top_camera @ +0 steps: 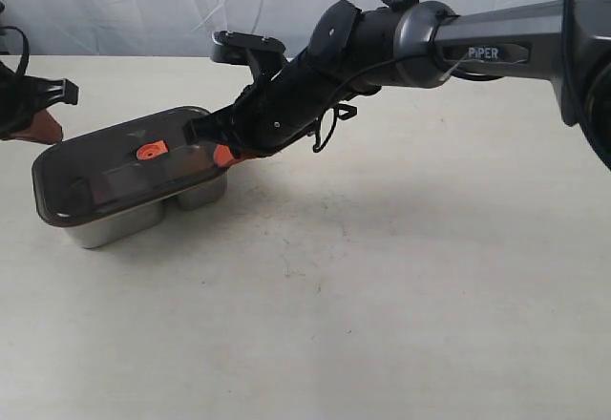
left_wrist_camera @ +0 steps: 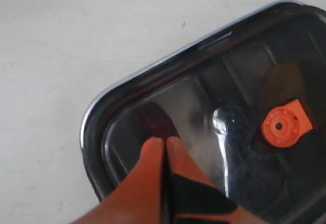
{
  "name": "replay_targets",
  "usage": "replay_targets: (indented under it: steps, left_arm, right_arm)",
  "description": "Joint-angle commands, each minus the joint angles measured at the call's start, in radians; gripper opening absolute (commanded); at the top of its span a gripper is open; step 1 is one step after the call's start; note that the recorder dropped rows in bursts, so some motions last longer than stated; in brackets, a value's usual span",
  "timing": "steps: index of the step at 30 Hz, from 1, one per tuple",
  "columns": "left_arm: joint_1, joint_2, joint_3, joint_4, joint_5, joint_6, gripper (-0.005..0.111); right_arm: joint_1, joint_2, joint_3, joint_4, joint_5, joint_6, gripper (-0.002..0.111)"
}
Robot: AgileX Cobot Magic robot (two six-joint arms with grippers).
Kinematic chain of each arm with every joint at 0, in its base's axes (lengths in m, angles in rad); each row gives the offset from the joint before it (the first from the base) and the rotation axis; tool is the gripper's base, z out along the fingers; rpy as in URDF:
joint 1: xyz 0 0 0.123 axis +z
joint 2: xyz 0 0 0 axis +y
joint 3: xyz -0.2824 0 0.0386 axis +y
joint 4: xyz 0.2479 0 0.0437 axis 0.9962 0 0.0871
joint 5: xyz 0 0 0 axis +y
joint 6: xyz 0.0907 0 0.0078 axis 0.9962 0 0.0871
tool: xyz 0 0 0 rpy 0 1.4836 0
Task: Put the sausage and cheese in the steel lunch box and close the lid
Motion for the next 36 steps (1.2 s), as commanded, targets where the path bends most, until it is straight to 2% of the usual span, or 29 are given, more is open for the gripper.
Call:
replay_targets:
  steps: [1,5,10,15,19,23,29,32,36]
  left_arm:
    - [0.002,-0.005,-0.006,-0.033,0.081,0.000,0.000]
    - [0.002,-0.030,-0.025,-0.083,0.140,0.044,0.000]
    - [0.000,-0.083,-0.043,-0.145,0.286,0.094,0.000]
    - [0.000,-0.099,-0.043,-0.148,0.331,0.104,0.000]
    - [-0.026,-0.096,-0.043,-0.214,0.453,0.182,0.000]
    - [-0.094,-0.055,-0.043,-0.150,0.493,0.180,0.000]
    - [-0.103,-0.047,-0.043,-0.102,0.570,0.164,0.000]
    - [-0.107,-0.047,-0.033,-0.084,0.573,0.155,0.000]
    - [-0.149,-0.031,-0.012,-0.025,0.537,0.128,0.000]
  right_arm:
    - [-0.003,0.009,-0.003,-0.007,-0.026,0.002,-0.001]
    - [-0.003,0.009,-0.003,-0.007,-0.027,0.002,-0.001]
    - [-0.003,0.009,-0.003,-0.002,-0.051,0.004,-0.001]
    - [-0.003,0.009,-0.005,0.021,-0.057,0.004,-0.001]
    - [-0.003,0.009,-0.016,0.029,-0.070,0.004,-0.001]
    - [-0.003,0.009,-0.016,0.035,-0.068,0.004,-0.001]
    - [-0.003,0.009,-0.016,0.037,-0.066,0.004,-0.001]
    - [-0.003,0.009,-0.038,0.037,-0.058,0.004,-0.001]
    - [-0.003,0.009,-0.092,0.037,-0.023,0.004,-0.001]
